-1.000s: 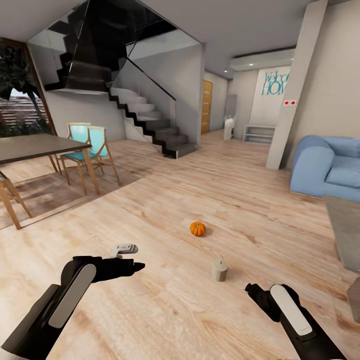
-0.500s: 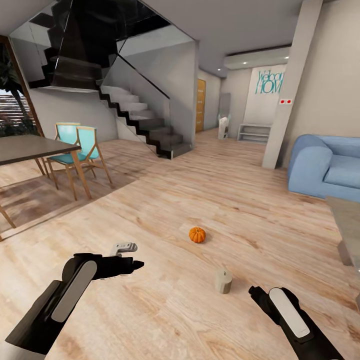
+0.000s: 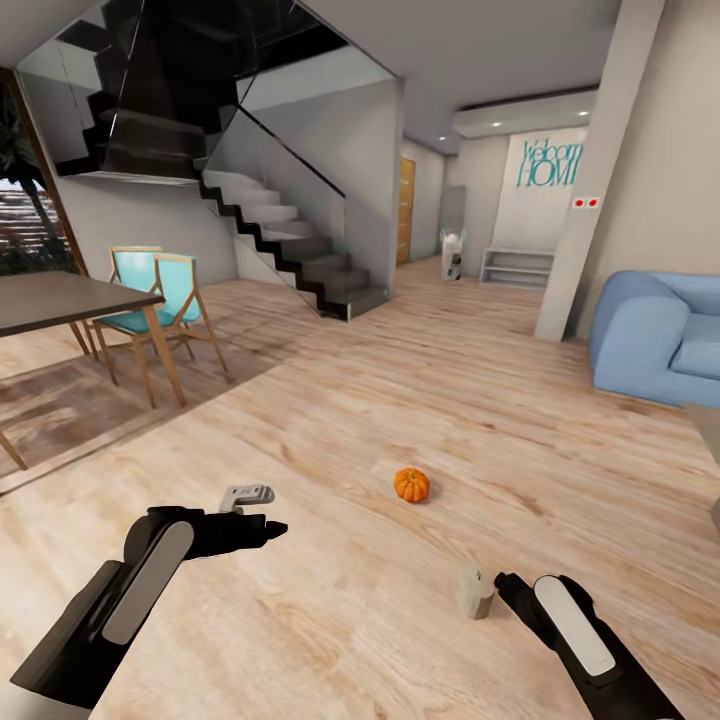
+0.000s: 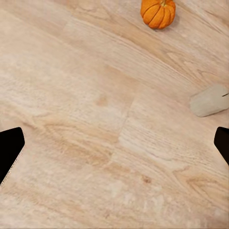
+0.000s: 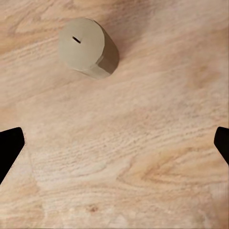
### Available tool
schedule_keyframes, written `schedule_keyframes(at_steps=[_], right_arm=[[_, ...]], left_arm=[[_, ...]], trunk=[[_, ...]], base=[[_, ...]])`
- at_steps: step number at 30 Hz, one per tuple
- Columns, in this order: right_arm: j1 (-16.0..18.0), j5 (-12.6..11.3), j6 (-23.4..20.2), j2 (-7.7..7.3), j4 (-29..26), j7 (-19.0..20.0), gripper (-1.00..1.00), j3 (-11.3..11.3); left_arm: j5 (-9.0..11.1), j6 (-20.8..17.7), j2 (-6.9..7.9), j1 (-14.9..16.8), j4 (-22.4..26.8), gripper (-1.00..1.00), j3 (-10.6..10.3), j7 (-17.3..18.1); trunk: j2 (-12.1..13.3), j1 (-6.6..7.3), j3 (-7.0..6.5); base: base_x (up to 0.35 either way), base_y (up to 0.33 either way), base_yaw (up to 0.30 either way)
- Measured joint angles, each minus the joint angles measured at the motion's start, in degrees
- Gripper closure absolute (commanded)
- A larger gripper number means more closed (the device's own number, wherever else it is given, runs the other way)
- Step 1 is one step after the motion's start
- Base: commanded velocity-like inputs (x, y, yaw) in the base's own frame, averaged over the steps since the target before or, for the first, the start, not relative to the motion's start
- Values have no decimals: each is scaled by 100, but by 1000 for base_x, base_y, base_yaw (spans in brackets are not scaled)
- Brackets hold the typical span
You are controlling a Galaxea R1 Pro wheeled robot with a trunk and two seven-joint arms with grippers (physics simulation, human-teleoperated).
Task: Place each of the two pumpkins and all three candles from the living room inside a cabinet in the living room (use any cabinet), then make sure every cabinet is closed, and position the cauldron so it is next to a table in the living room.
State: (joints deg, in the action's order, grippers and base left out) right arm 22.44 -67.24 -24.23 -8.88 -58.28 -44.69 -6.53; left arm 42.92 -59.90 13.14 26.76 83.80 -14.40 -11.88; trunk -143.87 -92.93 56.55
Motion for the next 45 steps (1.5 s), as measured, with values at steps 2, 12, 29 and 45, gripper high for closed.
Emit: schedule_keyframes(at_steps=[2,12,29,45], right_arm=[[-1,0,-1,8,0,0,-100,-4],[10,64,-9,-24,15,-2,-100,7],[1093,798,-1275,42,428,10,-100,-16],[1223,827,-1262,46,854,299,-100,-142]], left_arm=[[0,0,0,0,0,-100,0,0],[-327,2,-55,0,2,-100,2,14],[-400,2,-86,7,39,-100,-10,6],[-403,2,-81,9,33,-100,-17,17]], trunk=[[0,-1,0],[0,1,0],[0,-2,0],[0,0,0]], base=[[63,31,0],[165,-13,0],[29,-8,0],[116,0,0]])
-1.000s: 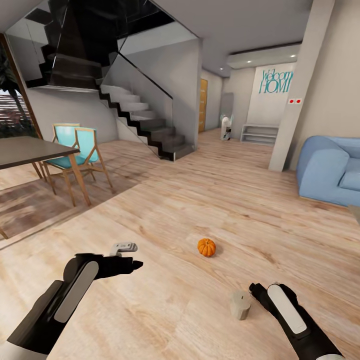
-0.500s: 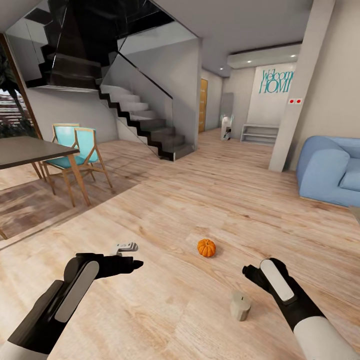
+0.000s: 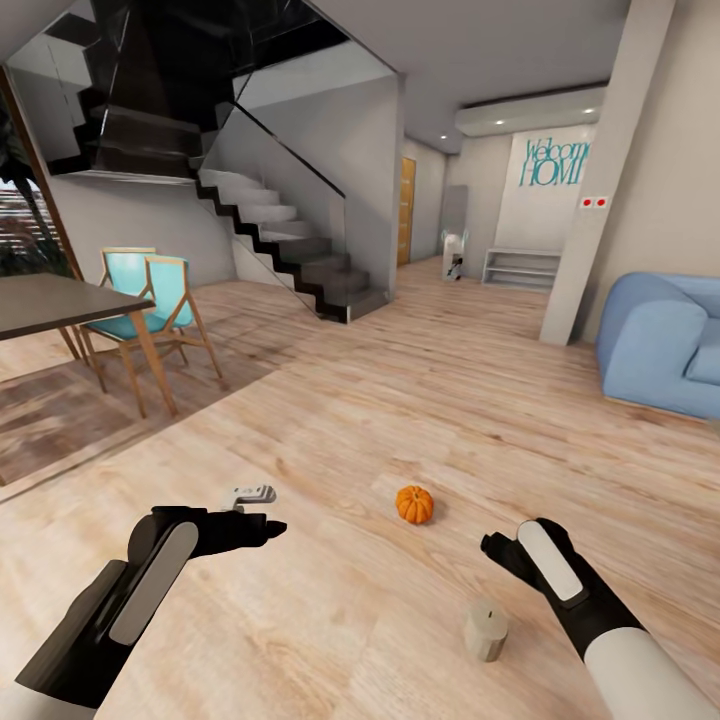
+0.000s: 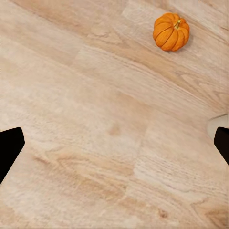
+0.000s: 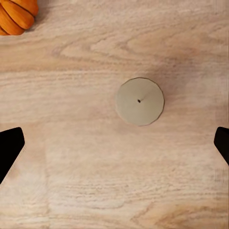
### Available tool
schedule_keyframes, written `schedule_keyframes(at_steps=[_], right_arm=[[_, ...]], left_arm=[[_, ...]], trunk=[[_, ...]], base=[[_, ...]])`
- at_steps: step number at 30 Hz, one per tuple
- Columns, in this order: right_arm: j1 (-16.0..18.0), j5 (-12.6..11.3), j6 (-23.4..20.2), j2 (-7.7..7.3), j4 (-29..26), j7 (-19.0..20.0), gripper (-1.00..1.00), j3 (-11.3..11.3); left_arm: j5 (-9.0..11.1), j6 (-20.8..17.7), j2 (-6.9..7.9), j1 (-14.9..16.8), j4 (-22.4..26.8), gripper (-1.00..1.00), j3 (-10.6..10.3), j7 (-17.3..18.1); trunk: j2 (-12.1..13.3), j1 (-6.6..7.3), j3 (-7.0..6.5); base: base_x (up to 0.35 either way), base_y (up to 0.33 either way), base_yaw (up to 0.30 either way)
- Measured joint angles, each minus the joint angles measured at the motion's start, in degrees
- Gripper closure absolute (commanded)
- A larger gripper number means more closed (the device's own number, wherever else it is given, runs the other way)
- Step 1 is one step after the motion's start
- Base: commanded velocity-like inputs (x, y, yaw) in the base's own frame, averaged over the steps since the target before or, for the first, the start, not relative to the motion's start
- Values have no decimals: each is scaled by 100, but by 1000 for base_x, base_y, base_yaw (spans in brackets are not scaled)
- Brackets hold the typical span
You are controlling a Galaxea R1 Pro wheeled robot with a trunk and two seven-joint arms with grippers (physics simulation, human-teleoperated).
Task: Place each of the two pumpkins and all three candles from the living room inside a cabinet in the living room (use any cabinet), then make sure every cabinet is closed, and position the cauldron so it is next to a table in the living room.
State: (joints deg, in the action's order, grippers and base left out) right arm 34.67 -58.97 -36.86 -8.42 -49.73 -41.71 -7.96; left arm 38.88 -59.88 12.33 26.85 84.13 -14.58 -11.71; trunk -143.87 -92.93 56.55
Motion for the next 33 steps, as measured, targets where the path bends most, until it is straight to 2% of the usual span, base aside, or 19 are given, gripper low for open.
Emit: schedule_keyframes(at_steps=[4,9,19,22,24,26,33], right_arm=[[1,-7,1,9,5,8,-100,-130],[1,-7,1,10,6,10,-100,-172],[13,0,1,12,0,61,-100,-198],[90,10,1,13,2,285,-100,-304],[156,103,52,16,5,472,-100,-557],[179,156,154,21,6,548,-100,-689],[200,347,310,135,7,619,-100,-852]], left_arm=[[8,0,1,-4,10,-100,0,0],[7,0,2,-4,19,-100,6,0],[0,0,-4,-1,4,-100,15,-14],[6,0,-6,0,-8,-100,16,-25],[17,0,-7,0,-13,-100,22,-31],[20,0,-7,0,-12,-100,40,-33],[18,0,-7,0,-8,-100,59,-45]], trunk=[[0,-1,0],[0,-2,0],[-13,-28,221],[-17,-36,288],[-20,-41,332],[-22,-46,376],[-32,-64,532]], base=[[52,0,0],[10,0,0],[1,0,0],[0,0,0],[0,0,0],[0,0,0],[0,0,0]])
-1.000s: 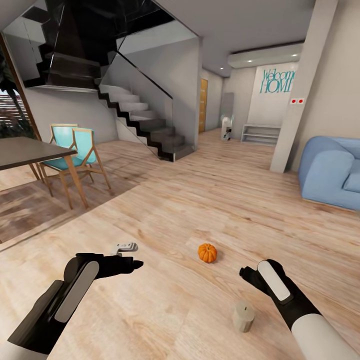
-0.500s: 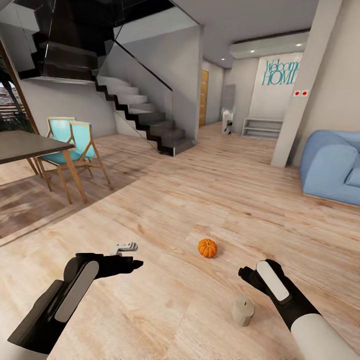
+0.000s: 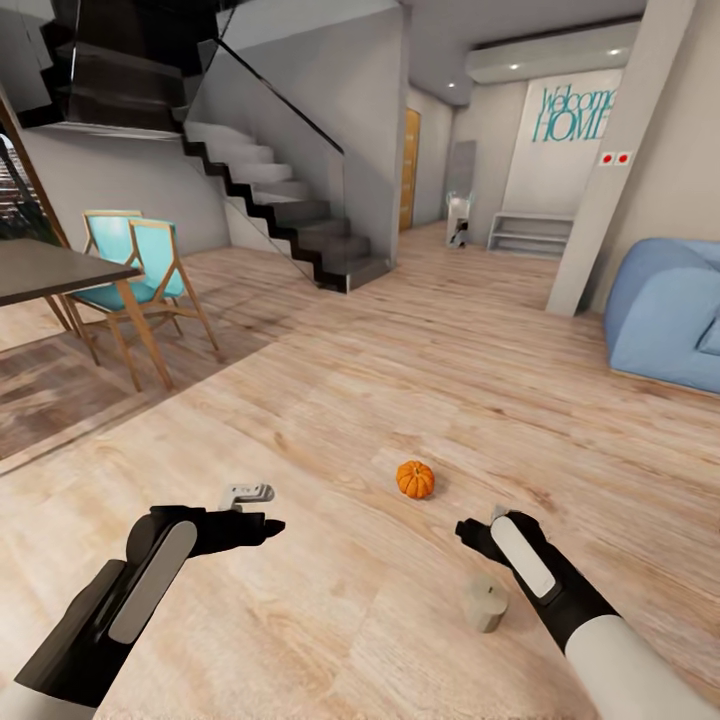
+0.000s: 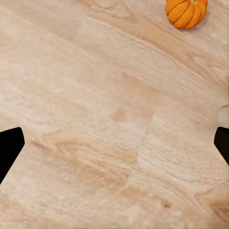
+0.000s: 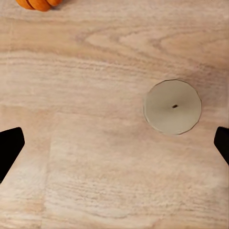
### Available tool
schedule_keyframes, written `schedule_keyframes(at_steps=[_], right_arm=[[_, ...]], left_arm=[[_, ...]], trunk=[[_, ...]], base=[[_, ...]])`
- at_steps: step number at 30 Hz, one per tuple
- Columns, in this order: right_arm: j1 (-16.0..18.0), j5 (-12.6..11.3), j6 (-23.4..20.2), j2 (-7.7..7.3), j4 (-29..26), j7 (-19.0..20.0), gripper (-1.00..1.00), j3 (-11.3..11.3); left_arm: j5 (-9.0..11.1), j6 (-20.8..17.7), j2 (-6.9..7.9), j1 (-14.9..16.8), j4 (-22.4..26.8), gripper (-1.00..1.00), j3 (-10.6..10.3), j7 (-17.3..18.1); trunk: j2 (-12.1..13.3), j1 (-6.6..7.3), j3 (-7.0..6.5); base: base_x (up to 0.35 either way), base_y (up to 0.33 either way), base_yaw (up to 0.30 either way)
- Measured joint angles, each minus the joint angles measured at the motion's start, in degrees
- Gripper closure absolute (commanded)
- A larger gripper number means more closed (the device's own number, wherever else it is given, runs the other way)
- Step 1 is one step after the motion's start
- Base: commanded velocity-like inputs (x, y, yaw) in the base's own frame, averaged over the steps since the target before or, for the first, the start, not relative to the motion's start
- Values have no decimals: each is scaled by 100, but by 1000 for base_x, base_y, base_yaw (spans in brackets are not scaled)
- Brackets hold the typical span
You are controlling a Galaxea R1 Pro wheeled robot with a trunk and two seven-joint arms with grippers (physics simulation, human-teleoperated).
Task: Place each of the two pumpkins and all three candles from the living room inside a cabinet in the living room (use any cabinet), then make sure every cabinet is closed, and position the cauldron so it is next to a table in the living room.
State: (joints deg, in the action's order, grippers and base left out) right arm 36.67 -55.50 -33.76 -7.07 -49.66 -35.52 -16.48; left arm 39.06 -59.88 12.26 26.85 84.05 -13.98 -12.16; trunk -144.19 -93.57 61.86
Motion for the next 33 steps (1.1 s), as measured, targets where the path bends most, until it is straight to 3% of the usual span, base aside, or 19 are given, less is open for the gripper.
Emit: schedule_keyframes(at_steps=[6,9,11,12,16,19,20,24,26,29,31,33], right_arm=[[2,68,158,7,7,6,-100,-16],[3,73,174,4,8,7,-100,-15],[3,75,181,0,9,7,-100,-15],[3,75,181,-3,9,7,-100,-15],[3,76,183,-5,9,7,-100,-15],[3,76,187,-13,9,7,-100,-15],[3,74,188,-17,9,7,-100,-15],[3,71,190,-16,9,7,-100,-15],[3,70,190,-13,9,7,-100,-15],[3,70,191,-15,9,7,-100,-15],[3,69,191,-13,9,7,-100,-15],[3,69,191,-11,9,7,-100,-15]], left_arm=[[6,0,2,69,45,-100,15,24],[85,0,38,73,212,-100,18,76],[253,1,63,67,373,-100,14,133],[467,1,81,67,477,-100,12,173],[993,-1,222,69,622,-100,10,223],[1671,-2,615,69,695,-100,-5,351],[1947,-2,737,70,708,-100,-13,530],[2430,0,915,76,728,-100,-11,1390],[2516,-3,994,77,726,-100,2,1772],[2558,-7,1272,79,702,-100,23,3056],[2547,-6,1330,79,697,-100,27,3501],[2538,-5,1352,79,696,-100,29,3698]], trunk=[[-8,-15,133],[-12,-23,200],[-15,-28,244],[-16,-31,266],[-22,-41,355],[-26,-49,421],[-27,-51,443],[-32,-62,532],[-35,-67,577],[-37,-69,599],[-37,-69,599],[-37,-69,600]], base=[[0,0,0],[0,0,0],[0,0,0],[0,0,0],[0,0,0],[0,0,0],[0,0,0],[0,0,0],[0,0,0],[0,0,0],[0,0,0],[0,0,0]])
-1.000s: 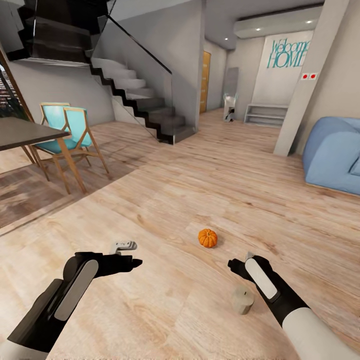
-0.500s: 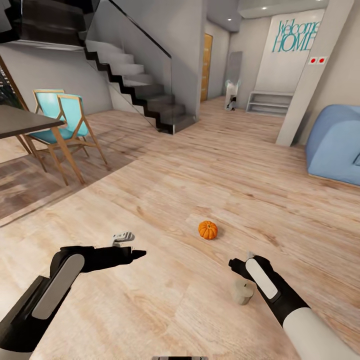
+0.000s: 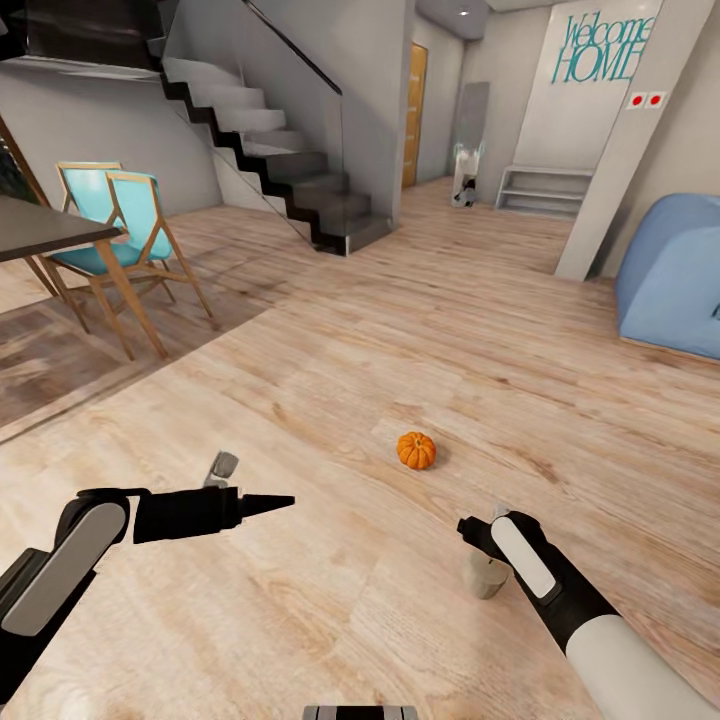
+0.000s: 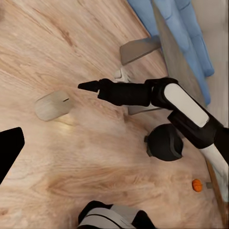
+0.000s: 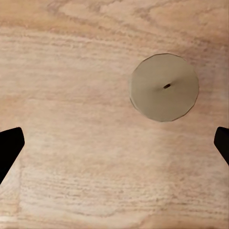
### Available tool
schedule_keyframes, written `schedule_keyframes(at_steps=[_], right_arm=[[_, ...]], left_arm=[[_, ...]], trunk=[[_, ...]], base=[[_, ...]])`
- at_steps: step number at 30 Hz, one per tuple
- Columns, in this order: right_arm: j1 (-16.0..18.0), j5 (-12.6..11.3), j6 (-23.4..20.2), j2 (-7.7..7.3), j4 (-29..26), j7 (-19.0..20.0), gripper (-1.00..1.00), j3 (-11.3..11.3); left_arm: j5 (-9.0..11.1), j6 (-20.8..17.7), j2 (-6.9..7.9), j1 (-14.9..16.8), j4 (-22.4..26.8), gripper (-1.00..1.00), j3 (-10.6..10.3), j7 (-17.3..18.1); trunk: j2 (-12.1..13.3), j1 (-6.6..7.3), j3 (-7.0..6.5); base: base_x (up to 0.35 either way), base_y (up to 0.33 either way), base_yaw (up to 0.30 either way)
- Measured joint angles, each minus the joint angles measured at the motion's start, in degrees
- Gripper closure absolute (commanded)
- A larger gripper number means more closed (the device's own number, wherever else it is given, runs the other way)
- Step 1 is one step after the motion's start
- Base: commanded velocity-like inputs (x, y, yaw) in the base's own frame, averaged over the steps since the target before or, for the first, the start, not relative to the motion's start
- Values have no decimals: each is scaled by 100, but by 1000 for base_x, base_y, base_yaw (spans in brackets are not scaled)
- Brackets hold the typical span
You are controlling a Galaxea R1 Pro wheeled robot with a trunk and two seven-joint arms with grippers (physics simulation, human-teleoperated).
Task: Place each of the two pumpkins and all three candles from the living room inside a cabinet in the living room (use any cabinet), then make sure every cabinet is closed, and position the cauldron so it is next to a table in the living room.
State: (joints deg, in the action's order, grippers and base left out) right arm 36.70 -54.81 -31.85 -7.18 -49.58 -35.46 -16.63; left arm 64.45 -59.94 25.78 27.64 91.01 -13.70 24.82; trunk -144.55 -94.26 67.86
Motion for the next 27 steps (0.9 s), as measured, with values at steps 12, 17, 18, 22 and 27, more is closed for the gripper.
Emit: schedule_keyframes(at_steps=[12,17,18,22,27], right_arm=[[0,3,0,-2,0,0,-100,0],[0,9,3,-19,48,0,-100,4],[0,10,4,-23,81,0,-100,5],[131,0,93,-42,530,-2,-100,27],[260,2,238,-44,885,-6,-100,37]], left_arm=[[-12,2,86,0,-10,-100,11,464],[-13,3,97,0,-11,-100,12,476],[-13,3,98,0,-12,-100,12,477],[-6,3,94,0,-12,-100,12,480],[-4,3,97,-1,-13,-100,12,484]], trunk=[[0,3,0],[0,3,0],[0,3,0],[0,1,0],[0,0,0]], base=[[143,0,0],[302,0,0],[198,0,0],[72,0,0],[19,-88,0]])
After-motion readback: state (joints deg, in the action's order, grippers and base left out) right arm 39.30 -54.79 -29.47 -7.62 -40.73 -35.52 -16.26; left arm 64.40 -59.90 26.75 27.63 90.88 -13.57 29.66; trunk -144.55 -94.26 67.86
